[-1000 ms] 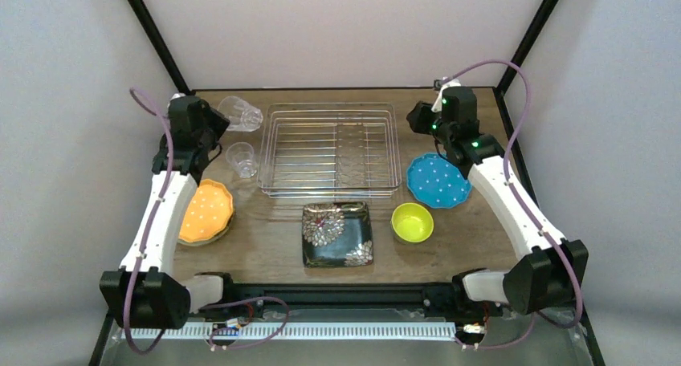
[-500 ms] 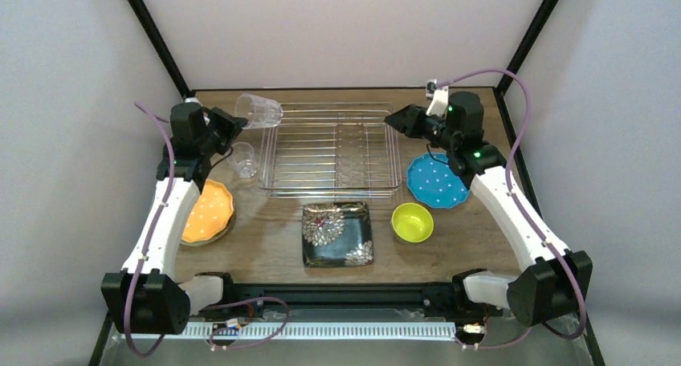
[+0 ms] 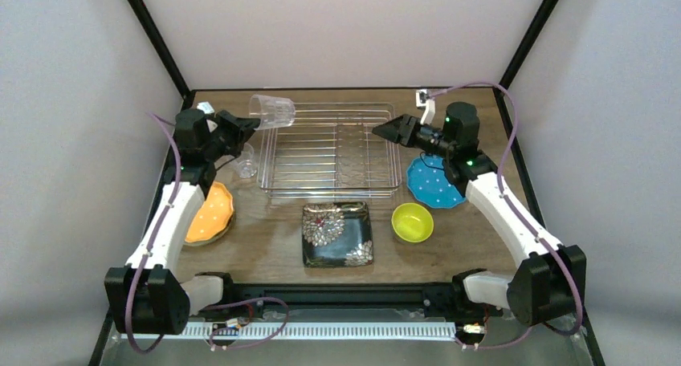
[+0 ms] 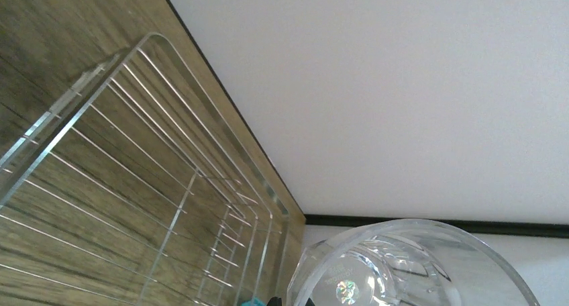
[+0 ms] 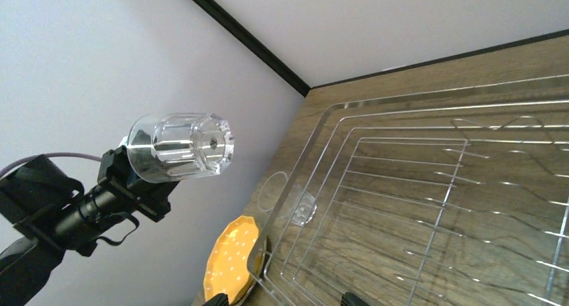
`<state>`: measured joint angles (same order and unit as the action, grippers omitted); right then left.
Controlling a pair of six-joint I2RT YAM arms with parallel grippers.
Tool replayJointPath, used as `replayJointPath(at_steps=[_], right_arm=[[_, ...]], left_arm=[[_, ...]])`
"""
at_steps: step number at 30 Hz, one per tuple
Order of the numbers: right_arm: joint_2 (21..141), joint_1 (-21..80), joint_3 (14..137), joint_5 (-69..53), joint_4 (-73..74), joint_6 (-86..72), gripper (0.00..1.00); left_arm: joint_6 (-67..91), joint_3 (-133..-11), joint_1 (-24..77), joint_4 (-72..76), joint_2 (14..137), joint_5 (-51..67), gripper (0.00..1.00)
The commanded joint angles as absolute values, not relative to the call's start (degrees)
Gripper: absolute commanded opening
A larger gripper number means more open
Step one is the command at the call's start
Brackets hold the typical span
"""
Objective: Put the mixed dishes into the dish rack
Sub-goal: Pass from the left arm to the right
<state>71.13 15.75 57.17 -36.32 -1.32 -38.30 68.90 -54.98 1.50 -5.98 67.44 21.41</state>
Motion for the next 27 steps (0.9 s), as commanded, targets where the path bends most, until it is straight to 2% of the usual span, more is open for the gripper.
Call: replayJointPath(at_steps=[1,13,19,27], right_arm=[[71.8,15.9,54.8,-41.6,-7.1,-41.9,0.99],[73.1,16.0,56.0,-44.1,-8.0,-42.3,0.99],[74.2,16.0,56.3,-46.0,-9.9,-42.9,0.99],[76.2,19.0,66.5,-37.9,6.5,-31.3,0.99]], left_arm=[[73.0,-54.5,2.2,1.7,68.1,26.1,0.03],[79.8,-49.6,4.3,12.4,70.6,30.2,0.03],[79.8,-51.1,7.9,14.9,73.8,30.4,0.03],[70.8,-56.8,14.3,7.0,79.5,25.5,0.03]])
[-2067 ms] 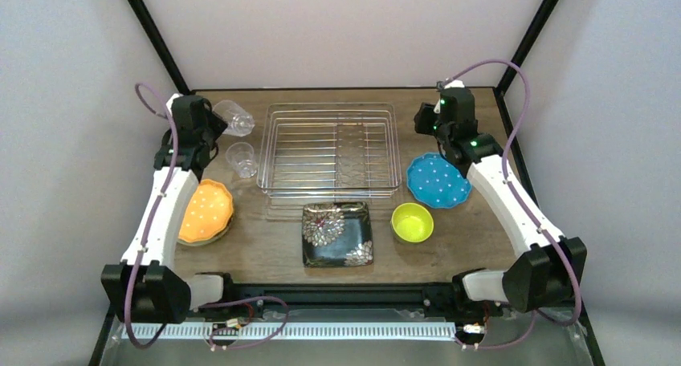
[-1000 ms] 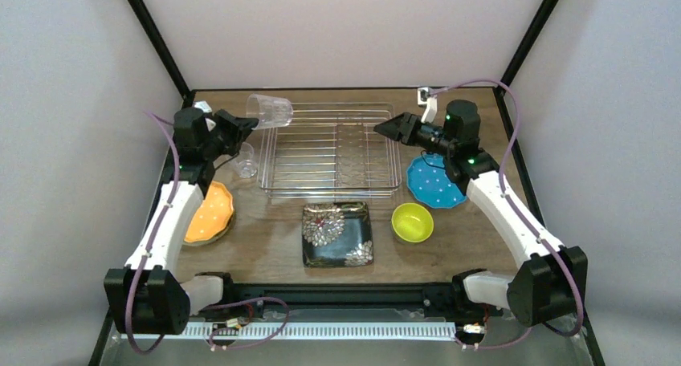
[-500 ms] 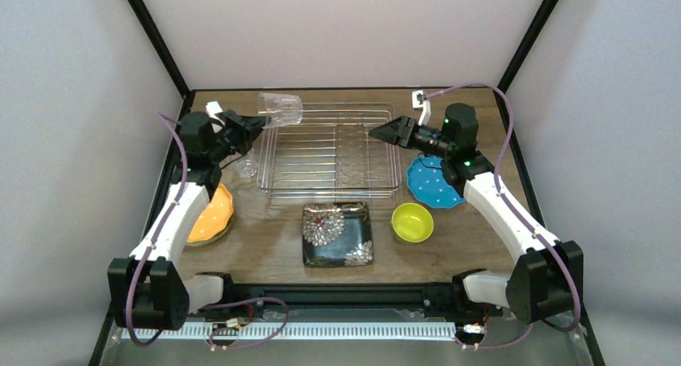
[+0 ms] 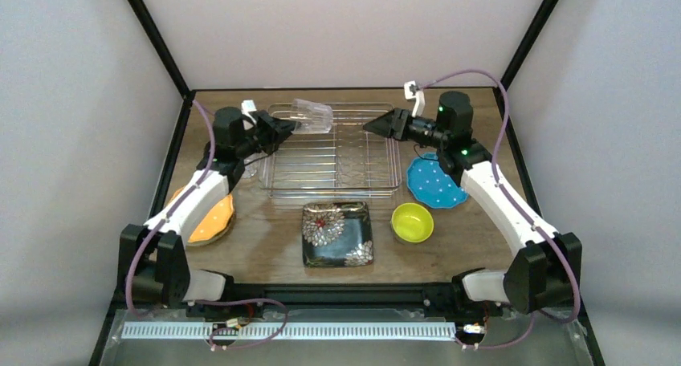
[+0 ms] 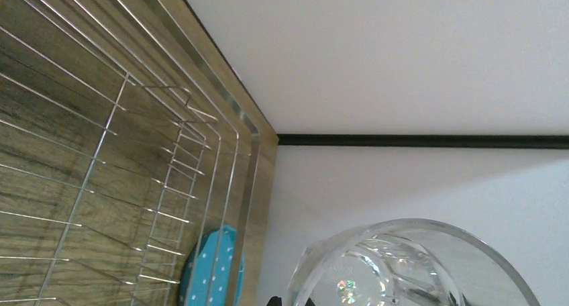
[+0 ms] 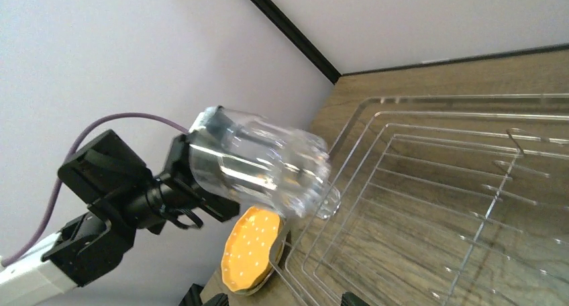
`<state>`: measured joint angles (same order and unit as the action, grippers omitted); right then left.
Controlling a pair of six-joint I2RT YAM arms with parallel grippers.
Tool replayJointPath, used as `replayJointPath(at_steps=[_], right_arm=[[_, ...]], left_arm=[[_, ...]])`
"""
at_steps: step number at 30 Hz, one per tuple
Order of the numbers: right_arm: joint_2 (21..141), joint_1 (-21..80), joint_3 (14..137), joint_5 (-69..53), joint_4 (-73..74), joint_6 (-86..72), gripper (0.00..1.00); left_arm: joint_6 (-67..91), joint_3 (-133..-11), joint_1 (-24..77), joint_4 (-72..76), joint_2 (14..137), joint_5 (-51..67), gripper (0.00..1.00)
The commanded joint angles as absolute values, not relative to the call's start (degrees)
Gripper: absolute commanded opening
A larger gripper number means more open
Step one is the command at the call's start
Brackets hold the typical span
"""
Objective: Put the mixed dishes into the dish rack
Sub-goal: Pass from the left arm to the right
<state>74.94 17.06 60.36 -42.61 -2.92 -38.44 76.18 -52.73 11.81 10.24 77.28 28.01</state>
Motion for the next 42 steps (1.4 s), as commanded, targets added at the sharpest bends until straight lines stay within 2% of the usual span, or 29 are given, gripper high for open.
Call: replayJointPath(at_steps=[1,7,15,30,42], right_arm=[[76.5,19.7,67.9,-36.4,8.7,-30.0,0.99],[79.2,24.2,78.6,-25.9,22.3,-22.8,0.99],[84.7,31.3,91.5,-10.1,36.8,-17.6,0.99],[91.8,36.1,102.8,-2.9,45.4,-17.3,0.99],[95.0,37.1,103.7,-2.5,46.2,-17.8,0.99]], left_arm=[[68.9,-58.1,15.1,5.1,80.2,24.4,0.03],[57.0,-66.2,19.7,-6.7,84.3,16.0,0.03],[41.6,-77.0,25.7,-18.2,88.2,-1.4,0.03],[23.8,-83.0,38.1,-22.6,88.5,-30.8,0.03],[16.7,-83.2,44.9,-19.2,86.4,-41.6,0.03]])
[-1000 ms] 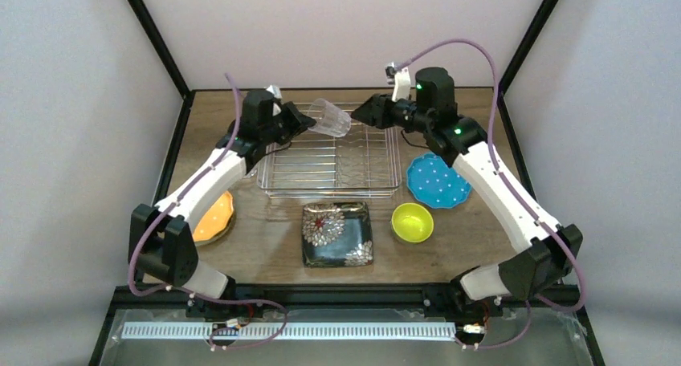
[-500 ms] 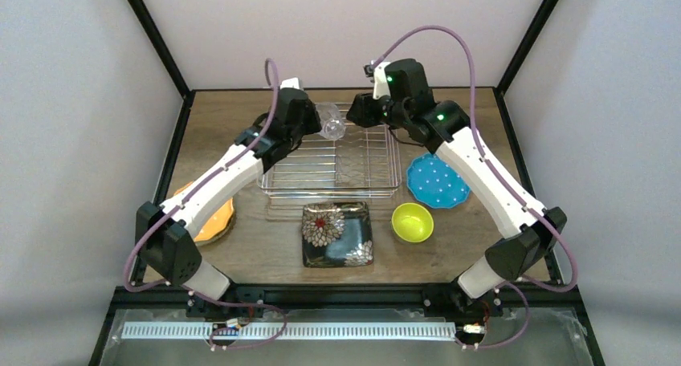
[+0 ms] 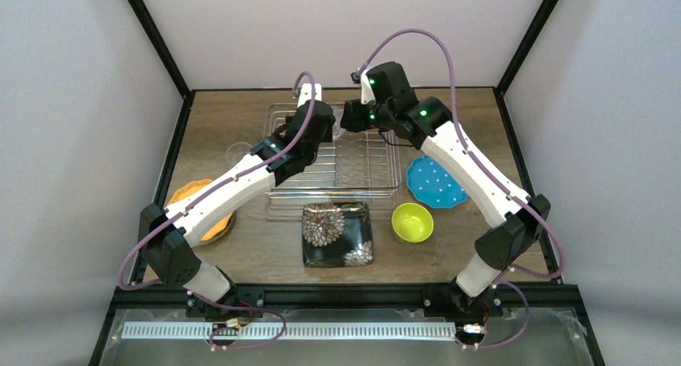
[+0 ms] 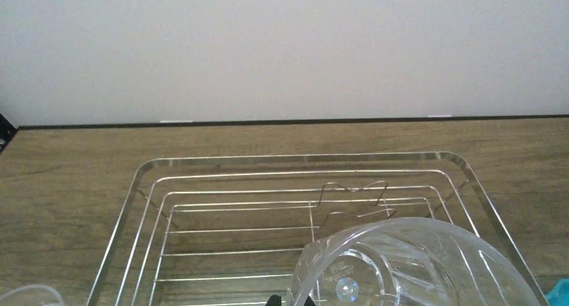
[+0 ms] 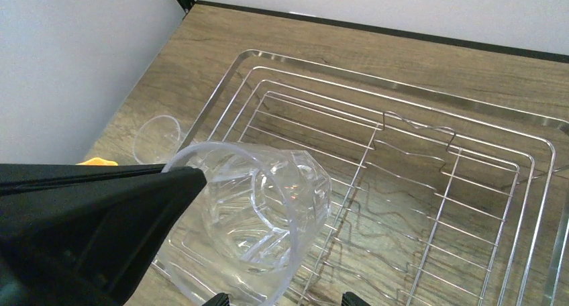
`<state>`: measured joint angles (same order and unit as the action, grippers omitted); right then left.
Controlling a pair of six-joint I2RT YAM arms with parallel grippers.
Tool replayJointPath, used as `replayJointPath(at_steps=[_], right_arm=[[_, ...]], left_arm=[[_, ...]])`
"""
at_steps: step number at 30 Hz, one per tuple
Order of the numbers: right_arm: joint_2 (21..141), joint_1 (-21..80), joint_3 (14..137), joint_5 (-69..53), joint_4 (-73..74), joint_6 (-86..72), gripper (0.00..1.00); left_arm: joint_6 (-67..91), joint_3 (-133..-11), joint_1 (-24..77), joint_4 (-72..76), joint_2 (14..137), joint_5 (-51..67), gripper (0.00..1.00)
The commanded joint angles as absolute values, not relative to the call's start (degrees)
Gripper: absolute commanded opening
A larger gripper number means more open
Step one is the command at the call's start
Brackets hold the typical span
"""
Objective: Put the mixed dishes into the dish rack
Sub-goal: Pass from the left arm to the right
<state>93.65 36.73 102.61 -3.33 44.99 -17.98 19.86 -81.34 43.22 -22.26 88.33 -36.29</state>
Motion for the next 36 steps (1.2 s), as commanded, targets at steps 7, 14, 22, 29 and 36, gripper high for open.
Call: replayJointPath(at_steps=[7,14,22,29,36], right_arm=[[96.0,37.1,103.4,-2.7,45.5,-17.9,0.99],[97.1,37.1,103.1,-3.1,44.2,-18.1,0.88],[98.5,37.0,102.9,-3.2,42.7,-17.9,0.49],[99.0,37.0,102.9,-3.2,41.7,-18.2,0.01],[98.1,37.0,101.3,-3.2,39.8,-18.8,0.01]], left_arm=[[13.8,-83.5,47.8,-18.1,85.6,-45.7,0.03],[13.2,-85.0,49.9,-18.7,85.7,-47.5,0.03],[13.5,-87.3,51.6,-20.6,86.6,-49.0,0.03],[16.1,-87.4,51.7,-22.5,86.4,-49.4,0.04],[19.0,-87.5,51.6,-24.3,85.7,-49.9,0.2]])
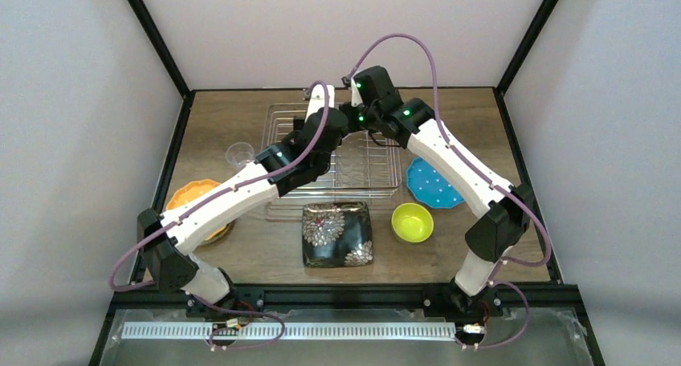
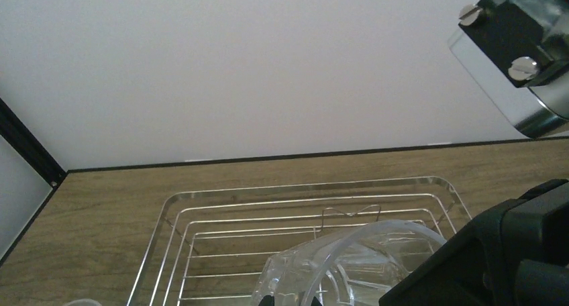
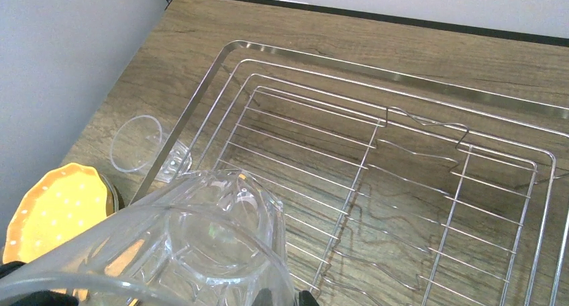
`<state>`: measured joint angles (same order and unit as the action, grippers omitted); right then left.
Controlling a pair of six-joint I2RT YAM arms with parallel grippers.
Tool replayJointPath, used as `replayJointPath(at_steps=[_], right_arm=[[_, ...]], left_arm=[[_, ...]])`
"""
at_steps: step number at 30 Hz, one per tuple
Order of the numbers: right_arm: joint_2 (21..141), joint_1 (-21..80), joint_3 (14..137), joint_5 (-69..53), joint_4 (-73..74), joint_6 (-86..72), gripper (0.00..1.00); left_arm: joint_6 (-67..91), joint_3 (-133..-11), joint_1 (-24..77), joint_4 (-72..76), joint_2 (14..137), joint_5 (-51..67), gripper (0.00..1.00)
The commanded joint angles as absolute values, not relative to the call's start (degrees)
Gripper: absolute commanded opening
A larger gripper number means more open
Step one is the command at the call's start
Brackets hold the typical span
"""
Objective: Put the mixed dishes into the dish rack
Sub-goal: Pass from the left arm to the right, then pass from the right arm to the left
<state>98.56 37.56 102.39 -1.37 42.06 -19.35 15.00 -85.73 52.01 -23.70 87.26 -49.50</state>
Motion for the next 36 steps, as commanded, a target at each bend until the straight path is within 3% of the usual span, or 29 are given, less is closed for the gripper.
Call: replayJointPath(at_steps=[1,4,11,21,36], right_arm=[[97.9,37.0,101.0,-3.1,39.5,-18.9,0.01],[97.3,36.7,100.1,-3.6,38.5,-19.5,0.01],[94.5,33.5,95.9,-9.1,34.0,-22.0,0.01],[89.8,29.3,89.1,-18.2,25.5,-25.0,0.01],[83.0,24.6,79.8,-32.0,8.8,-29.8,0.01]], left_arm=[[19.7,-87.5,51.6,-24.7,85.4,-49.9,0.24],[21.4,-87.5,51.7,-25.2,84.1,-49.9,0.37],[25.3,-89.3,51.5,-26.9,81.0,-49.5,0.57],[33.6,-90.5,49.1,-30.6,77.5,-43.1,0.98],[58.5,-79.1,32.8,-24.4,73.1,-8.0,1.0]])
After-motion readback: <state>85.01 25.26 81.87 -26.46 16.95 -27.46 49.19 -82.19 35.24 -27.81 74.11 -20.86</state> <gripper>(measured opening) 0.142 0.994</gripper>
